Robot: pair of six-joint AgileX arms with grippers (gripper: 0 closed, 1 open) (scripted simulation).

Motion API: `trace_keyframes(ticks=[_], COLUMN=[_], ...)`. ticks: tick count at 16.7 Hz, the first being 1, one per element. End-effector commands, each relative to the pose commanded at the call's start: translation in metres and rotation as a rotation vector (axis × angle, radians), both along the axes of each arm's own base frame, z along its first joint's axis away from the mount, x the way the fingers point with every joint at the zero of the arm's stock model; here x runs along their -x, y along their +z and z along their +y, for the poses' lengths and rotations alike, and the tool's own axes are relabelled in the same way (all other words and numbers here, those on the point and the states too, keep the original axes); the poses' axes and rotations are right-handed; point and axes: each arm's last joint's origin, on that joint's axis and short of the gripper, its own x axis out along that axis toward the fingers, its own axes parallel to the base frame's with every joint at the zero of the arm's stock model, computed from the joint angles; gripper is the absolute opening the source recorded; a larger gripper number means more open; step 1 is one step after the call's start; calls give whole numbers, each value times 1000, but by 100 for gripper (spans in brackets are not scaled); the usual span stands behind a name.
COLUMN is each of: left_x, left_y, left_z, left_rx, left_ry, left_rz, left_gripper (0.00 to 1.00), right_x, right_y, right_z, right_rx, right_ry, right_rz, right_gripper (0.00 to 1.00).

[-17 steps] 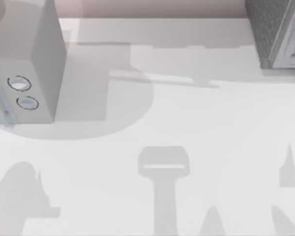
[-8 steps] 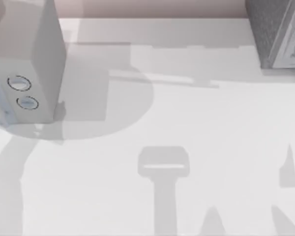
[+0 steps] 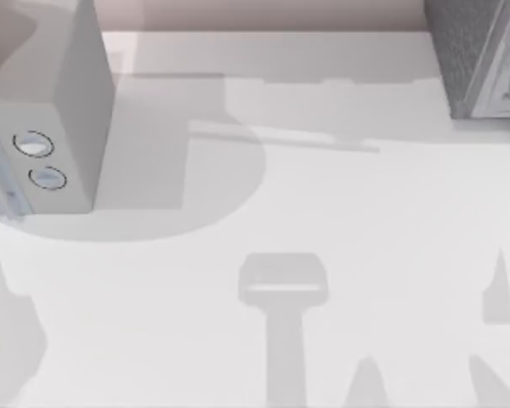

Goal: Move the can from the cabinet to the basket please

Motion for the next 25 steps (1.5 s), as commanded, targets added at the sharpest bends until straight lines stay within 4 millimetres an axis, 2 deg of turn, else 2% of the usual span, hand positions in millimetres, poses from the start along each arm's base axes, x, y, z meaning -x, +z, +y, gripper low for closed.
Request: trace_keyframes(ticks=[3, 7, 11, 14, 16, 20, 21, 25], left_x=[-54, -102, -124, -130, -131, -131, -120, -124], left_y=[-17, -71, -131, -160, -166, -166, -150, -147], left_z=[48, 104, 140, 153, 156, 156, 148, 149], left_rx=[-123, -285, -401, -446, -455, -455, -400, -392], left_ry=[-52, -30, 43, 88, 98, 98, 63, 54], left_rz=[29, 83, 120, 131, 132, 132, 34, 32], left_gripper=[0, 0, 0, 0, 0, 0, 0, 0], right_x=[0, 0, 0, 0, 0, 0, 0, 0], right_y=[0, 0, 0, 0, 0, 0, 0, 0], right_z=[0, 0, 0, 0, 0, 0, 0, 0], right_rx=[0, 0, 0, 0, 0, 0, 0, 0], right_ry=[0, 0, 0, 0, 0, 0, 0, 0], right_rz=[0, 0, 0, 0, 0, 0, 0, 0], right_gripper=[100, 100, 100, 100, 100, 100, 100, 100])
